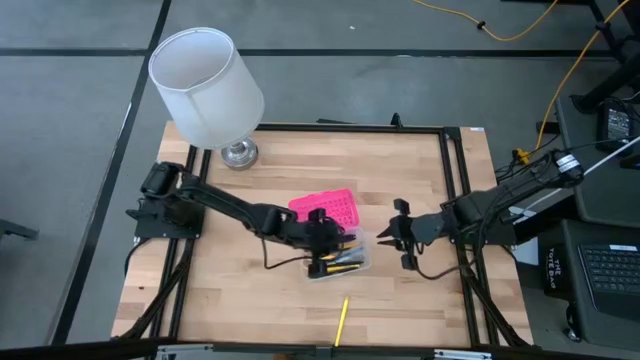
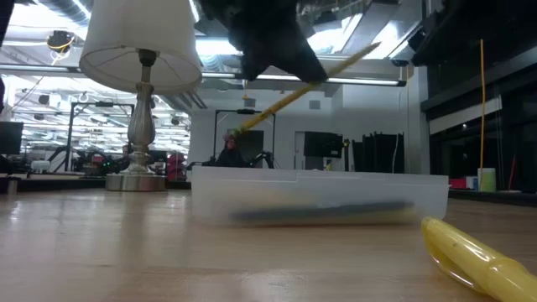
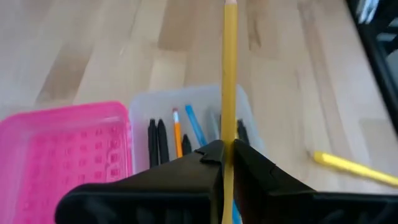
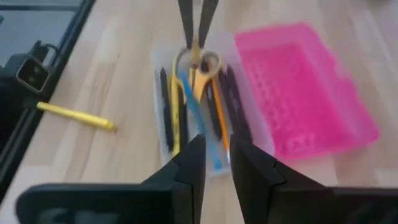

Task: Pick & place school supplies into a supply box
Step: Put the yellow pencil into the pink supply box

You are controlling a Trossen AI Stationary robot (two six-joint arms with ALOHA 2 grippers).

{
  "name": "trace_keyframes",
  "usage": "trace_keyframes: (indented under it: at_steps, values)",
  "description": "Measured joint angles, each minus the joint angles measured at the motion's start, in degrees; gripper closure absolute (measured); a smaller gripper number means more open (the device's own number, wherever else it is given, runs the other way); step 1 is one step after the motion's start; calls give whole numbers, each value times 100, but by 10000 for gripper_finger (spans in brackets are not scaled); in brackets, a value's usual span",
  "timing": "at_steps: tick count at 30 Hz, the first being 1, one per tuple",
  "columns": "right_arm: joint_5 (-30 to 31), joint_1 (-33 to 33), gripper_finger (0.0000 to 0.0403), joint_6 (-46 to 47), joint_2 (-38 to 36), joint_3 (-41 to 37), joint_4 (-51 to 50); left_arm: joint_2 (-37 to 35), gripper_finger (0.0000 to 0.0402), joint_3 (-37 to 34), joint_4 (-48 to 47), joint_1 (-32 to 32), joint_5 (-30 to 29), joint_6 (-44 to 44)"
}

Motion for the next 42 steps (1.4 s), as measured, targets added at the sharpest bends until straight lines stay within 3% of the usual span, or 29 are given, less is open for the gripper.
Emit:
trace_keyframes:
  at_steps: [9,38,42]
  values:
    - [83,319,324,-1,-7,-2,-58,583,389,945,-1169,313,109,-103]
    - [192,367,324,-182,-11,-2,-102,1006,388,962,-1580,427,88,473]
    - [192,367,324,-191,-11,-2,-100,1006,372,962,-1580,396,82,483]
